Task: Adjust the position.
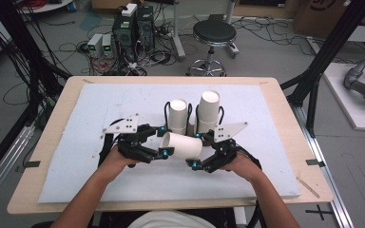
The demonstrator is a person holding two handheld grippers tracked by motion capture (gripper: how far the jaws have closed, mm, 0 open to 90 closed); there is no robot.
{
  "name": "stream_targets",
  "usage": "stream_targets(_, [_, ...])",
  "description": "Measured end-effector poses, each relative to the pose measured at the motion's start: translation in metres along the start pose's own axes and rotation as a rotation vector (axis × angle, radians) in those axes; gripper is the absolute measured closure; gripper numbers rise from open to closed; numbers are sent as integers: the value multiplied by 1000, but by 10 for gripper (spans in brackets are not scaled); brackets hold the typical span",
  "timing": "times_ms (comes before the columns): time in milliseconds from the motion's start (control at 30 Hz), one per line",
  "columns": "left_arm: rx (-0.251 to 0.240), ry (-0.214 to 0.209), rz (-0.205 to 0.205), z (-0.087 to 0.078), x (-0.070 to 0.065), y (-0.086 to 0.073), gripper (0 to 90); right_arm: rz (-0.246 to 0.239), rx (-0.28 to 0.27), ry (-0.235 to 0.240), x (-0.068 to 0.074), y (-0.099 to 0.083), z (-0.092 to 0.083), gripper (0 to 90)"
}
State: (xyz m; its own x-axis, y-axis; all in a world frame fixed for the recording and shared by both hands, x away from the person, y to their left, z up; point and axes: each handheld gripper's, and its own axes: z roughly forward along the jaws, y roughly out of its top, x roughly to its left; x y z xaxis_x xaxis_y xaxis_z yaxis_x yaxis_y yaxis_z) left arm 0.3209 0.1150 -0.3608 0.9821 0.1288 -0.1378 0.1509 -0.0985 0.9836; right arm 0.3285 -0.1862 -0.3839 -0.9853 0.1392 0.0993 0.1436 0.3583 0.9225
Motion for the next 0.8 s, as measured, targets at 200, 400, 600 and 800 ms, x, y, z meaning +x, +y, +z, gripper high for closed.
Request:
stream_targets(200, [16, -7, -16, 1, 1, -2, 360, -44, 4, 20, 0, 1, -4, 316])
stream_targets(400, [56, 21, -11, 3, -1, 0, 278, -59, 6, 32, -1, 1, -7, 350])
stream_targets(600, [71, 14, -19, 3, 0, -2, 277, -62, 24, 30, -1, 1, -7, 358])
stream_targets(800, [52, -5, -33, 2, 1, -3, 353, -15, -6, 27, -1, 1, -7, 240])
